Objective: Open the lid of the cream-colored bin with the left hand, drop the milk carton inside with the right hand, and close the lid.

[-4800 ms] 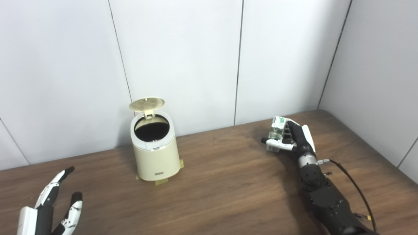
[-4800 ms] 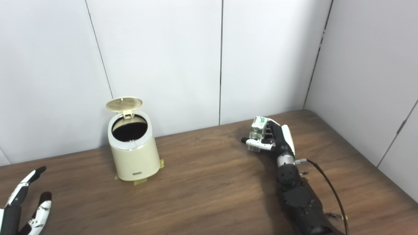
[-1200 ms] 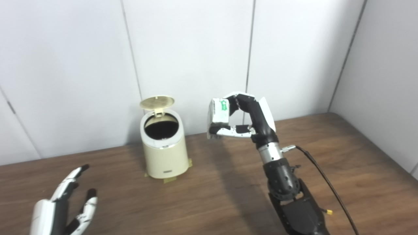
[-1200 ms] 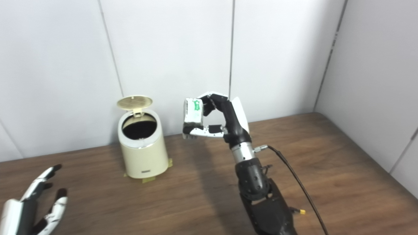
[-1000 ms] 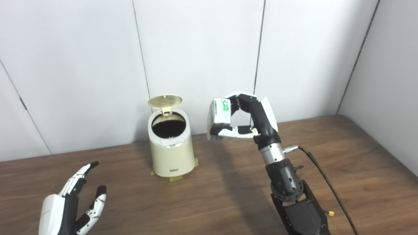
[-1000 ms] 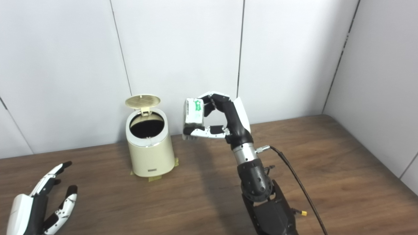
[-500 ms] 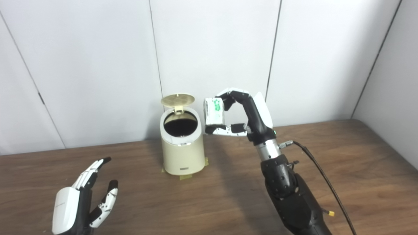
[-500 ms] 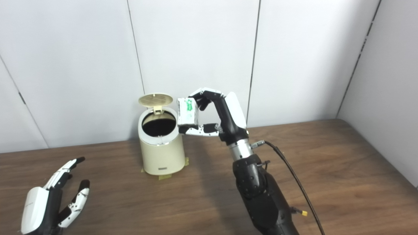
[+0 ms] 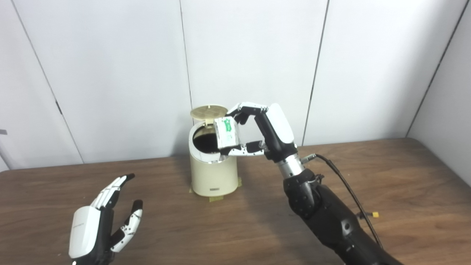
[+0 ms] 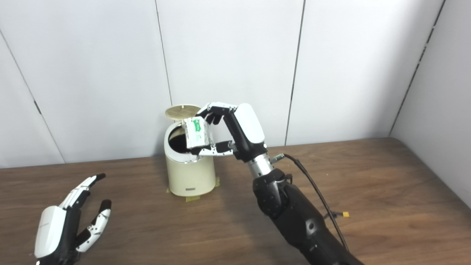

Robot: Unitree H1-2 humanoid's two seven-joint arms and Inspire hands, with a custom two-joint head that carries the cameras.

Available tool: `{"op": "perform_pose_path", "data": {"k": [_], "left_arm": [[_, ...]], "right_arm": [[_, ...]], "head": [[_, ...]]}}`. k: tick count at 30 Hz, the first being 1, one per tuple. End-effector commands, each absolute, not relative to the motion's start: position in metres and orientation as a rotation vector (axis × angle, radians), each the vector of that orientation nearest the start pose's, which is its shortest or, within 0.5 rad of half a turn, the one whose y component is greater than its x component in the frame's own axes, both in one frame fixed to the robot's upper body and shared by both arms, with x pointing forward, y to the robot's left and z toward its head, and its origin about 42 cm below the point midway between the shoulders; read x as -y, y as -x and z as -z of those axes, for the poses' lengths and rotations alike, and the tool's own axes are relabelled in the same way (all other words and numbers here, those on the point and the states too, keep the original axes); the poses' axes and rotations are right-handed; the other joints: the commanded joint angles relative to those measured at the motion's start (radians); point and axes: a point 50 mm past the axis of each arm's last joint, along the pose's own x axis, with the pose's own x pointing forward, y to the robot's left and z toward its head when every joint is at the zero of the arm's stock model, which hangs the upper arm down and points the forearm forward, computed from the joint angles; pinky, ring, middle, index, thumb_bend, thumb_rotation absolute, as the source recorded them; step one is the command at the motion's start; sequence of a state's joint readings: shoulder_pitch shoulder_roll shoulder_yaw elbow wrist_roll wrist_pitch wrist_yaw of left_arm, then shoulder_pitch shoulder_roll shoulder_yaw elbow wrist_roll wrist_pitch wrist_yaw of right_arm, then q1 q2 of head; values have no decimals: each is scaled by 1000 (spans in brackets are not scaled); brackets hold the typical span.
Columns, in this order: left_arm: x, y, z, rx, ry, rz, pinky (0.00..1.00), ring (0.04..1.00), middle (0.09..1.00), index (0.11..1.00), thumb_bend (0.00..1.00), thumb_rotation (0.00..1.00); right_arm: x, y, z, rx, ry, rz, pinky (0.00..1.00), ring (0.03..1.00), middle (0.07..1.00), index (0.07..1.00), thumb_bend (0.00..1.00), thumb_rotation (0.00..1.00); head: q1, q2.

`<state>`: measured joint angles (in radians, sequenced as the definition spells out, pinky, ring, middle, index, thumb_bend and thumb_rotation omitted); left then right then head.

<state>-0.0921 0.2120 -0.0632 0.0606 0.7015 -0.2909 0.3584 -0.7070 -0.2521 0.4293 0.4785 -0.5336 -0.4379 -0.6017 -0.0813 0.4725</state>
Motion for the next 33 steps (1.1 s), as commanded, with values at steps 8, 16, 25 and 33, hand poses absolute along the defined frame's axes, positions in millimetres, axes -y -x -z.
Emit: {"op": "perform_pose_path", "data": {"k": [8,16,25,33], "left_arm": [[-219,-289,-102,379,-737,-109,776,854,876,867,267,675],[-215,-288,-101,383,-740,-106,764,850,872,857,266,669],[-213,-287,-101,386,-742,-107,765,851,872,857,259,659],[-207,-284,-100,396,-763,-108,760,845,866,842,265,661]], "right_arm": [[136,-476,-277,1047,606,27,406,461,535,443,513,0],[127,-481,-271,1101,662,31,396,458,536,444,513,0],[117,-488,-274,1117,682,30,426,478,535,433,512,0],[112,-494,-271,1109,707,21,428,477,540,429,512,0]], "head": [[12,2],[28,-5],[44,-7],[67,-10]]}}
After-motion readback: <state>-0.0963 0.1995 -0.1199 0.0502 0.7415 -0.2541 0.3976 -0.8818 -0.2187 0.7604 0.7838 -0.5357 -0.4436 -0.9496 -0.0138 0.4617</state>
